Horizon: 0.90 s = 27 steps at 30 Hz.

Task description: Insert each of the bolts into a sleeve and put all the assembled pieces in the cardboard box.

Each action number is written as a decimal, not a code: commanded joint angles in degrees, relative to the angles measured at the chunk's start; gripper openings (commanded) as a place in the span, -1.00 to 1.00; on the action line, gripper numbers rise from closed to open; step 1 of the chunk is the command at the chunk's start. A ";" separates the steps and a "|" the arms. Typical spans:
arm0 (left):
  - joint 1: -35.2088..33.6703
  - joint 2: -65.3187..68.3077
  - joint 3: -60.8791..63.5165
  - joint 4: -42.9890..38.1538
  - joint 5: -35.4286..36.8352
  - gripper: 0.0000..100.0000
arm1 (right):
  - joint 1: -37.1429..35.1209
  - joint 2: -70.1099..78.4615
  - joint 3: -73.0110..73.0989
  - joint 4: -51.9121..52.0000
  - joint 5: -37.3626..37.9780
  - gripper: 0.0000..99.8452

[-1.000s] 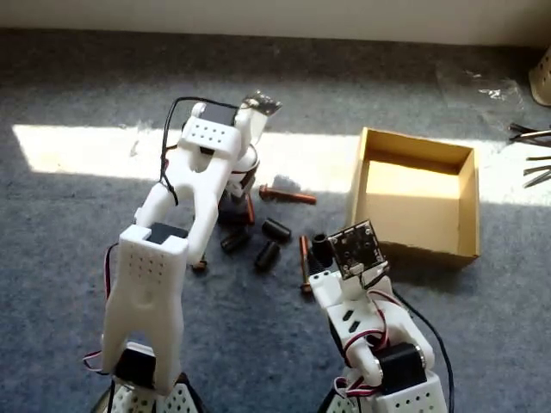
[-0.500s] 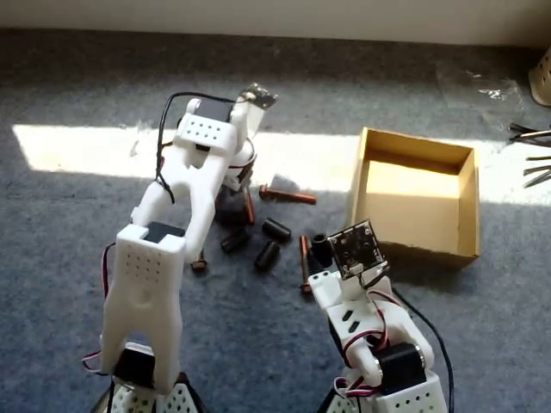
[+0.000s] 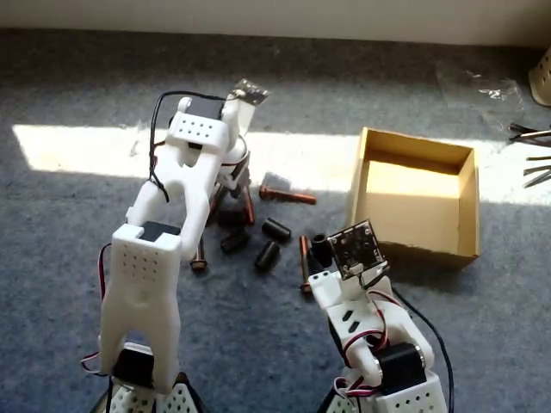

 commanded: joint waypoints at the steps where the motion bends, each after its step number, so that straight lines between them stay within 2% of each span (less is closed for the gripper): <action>1: -0.40 1.27 -2.68 -1.23 -0.35 -0.68 | -0.04 -0.66 -0.75 -1.10 -0.26 -0.99; 5: -0.31 4.18 -2.68 -3.69 -0.26 -0.69 | -0.04 -0.66 -0.04 -1.27 -0.26 -0.99; 10: -0.40 3.65 -4.97 -3.34 -0.26 -0.84 | -0.31 -0.66 0.57 -1.36 1.32 -0.99; 19: -0.40 3.65 -4.97 -3.25 0.00 -0.86 | -0.40 -0.66 0.66 -1.45 2.81 -0.99; 21: -0.57 3.47 -5.05 -3.25 -0.09 -0.94 | -0.40 -0.66 0.75 -1.98 2.81 -0.99; 27: -0.22 3.21 -5.14 -2.37 -0.18 -0.99 | -0.40 -0.66 3.03 -6.20 -2.02 -0.99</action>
